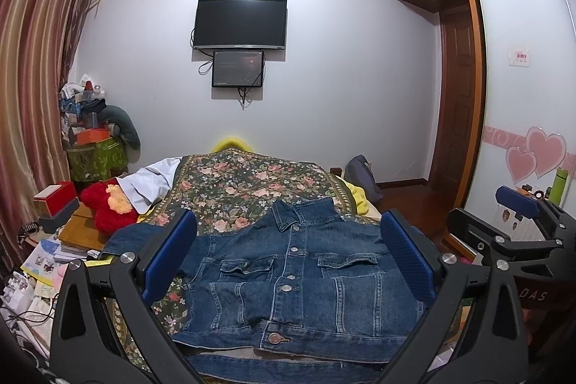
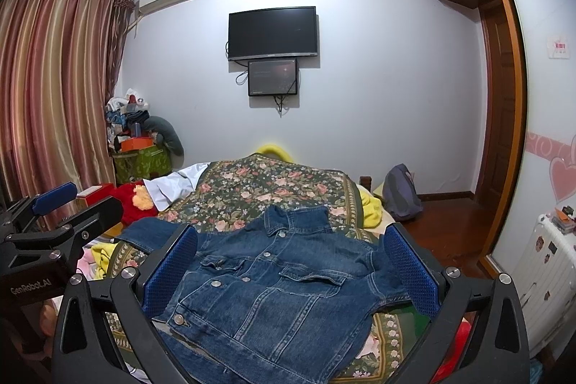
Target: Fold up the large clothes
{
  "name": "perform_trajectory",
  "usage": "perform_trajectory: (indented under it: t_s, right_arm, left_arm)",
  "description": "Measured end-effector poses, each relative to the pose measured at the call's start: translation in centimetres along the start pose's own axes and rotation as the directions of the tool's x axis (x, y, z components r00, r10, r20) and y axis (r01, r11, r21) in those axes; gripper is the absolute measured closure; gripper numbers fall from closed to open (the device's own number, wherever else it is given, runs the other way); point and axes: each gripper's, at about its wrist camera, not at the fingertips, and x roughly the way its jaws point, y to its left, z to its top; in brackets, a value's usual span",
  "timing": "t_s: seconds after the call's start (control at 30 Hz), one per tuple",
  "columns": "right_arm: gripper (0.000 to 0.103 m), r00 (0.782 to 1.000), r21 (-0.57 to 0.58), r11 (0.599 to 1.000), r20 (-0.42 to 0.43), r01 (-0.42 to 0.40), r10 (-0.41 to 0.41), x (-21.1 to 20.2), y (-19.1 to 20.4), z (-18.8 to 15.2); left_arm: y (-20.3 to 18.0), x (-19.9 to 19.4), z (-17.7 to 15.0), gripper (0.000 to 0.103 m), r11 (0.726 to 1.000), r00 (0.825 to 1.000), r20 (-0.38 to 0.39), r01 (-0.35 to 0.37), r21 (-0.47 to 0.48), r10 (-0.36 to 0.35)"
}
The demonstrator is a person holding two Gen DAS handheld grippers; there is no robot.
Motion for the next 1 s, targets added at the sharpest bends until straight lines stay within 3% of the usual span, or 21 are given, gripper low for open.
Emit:
perform_trajectory:
  t_s: [0.57, 0.8, 1.0]
  right_arm:
    - [0.000, 1.000, -0.001, 1.000, -0.008, 0.004, -0.004, 0.2, -0.2, 0.3]
    - [0.000, 0.999, 0.000, 1.000, -0.043, 0.007, -0.007, 2.4, -0.5, 0.4]
    - [0.000, 0.996, -0.006, 1.000, -0.087, -0.009, 0.009, 6.5, 0.0, 0.4]
  left_arm:
    - [0.1, 0.4, -0.2, 0.000, 1.000, 1.000, 0.001, 0.002, -0.009, -0.002]
    - [0.6, 2.1, -0.4, 0.000, 1.000, 1.000, -0.013, -0.008, -0.029, 0.007]
    - [3.3, 5.6, -0.4, 0.000, 0.997, 0.997, -0.055, -0.051, -0.052, 0.048]
